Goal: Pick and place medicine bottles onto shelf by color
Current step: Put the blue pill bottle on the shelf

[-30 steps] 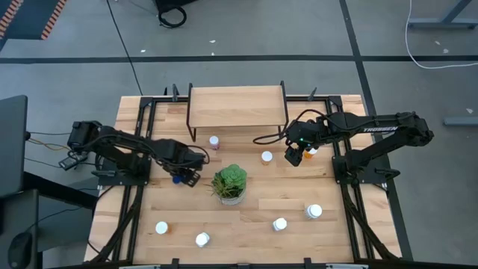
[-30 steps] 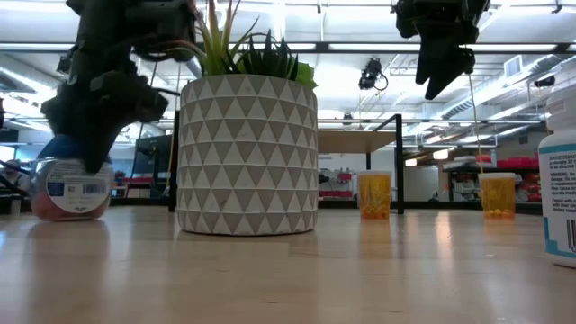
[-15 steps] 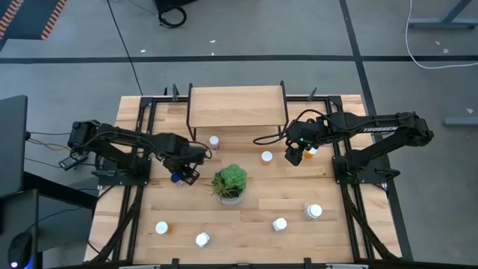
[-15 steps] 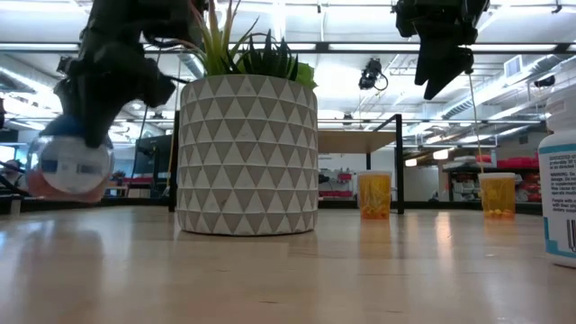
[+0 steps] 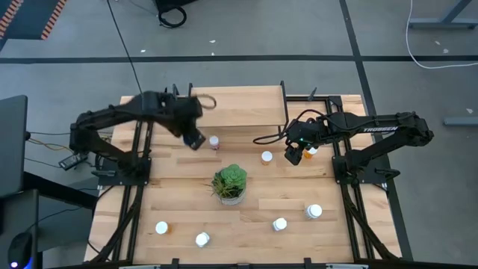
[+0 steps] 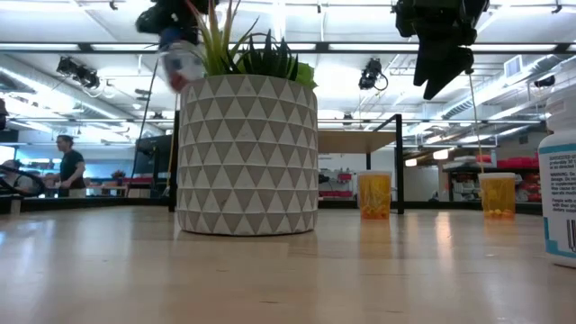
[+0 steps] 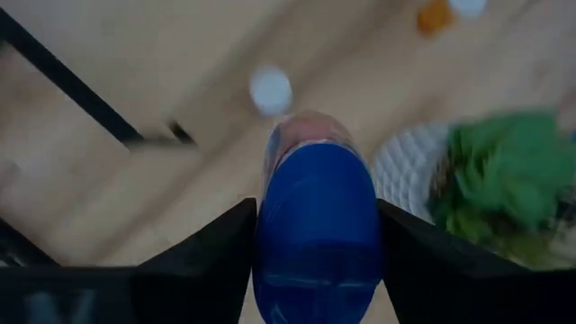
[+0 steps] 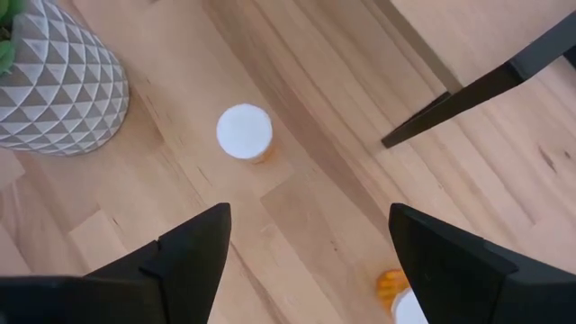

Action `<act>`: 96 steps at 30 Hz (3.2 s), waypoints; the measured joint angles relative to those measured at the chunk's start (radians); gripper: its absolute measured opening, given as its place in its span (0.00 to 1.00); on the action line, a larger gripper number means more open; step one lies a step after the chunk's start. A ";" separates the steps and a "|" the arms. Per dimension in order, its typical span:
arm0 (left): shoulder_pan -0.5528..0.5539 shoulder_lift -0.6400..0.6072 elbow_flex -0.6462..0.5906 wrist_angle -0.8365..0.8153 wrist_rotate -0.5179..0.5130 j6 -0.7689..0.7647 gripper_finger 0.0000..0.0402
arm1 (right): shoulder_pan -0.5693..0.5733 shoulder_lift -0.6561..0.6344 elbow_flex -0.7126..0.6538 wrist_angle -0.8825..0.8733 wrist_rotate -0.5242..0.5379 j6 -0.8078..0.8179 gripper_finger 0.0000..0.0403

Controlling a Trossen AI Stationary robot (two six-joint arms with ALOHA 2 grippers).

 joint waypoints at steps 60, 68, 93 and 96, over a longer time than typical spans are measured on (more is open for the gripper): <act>0.162 0.484 0.705 -0.197 0.074 0.606 0.42 | 0.000 0.000 0.000 0.028 0.041 0.019 0.77; 0.188 0.527 0.704 -0.197 0.052 0.291 0.30 | 0.000 0.000 0.000 0.029 0.033 0.057 0.77; 0.145 0.306 0.280 -0.150 0.003 0.141 0.38 | 0.000 0.000 0.000 0.095 0.067 0.038 0.77; 0.151 0.318 0.280 -0.116 0.008 0.168 0.39 | 0.000 0.000 0.000 0.103 0.067 0.037 0.77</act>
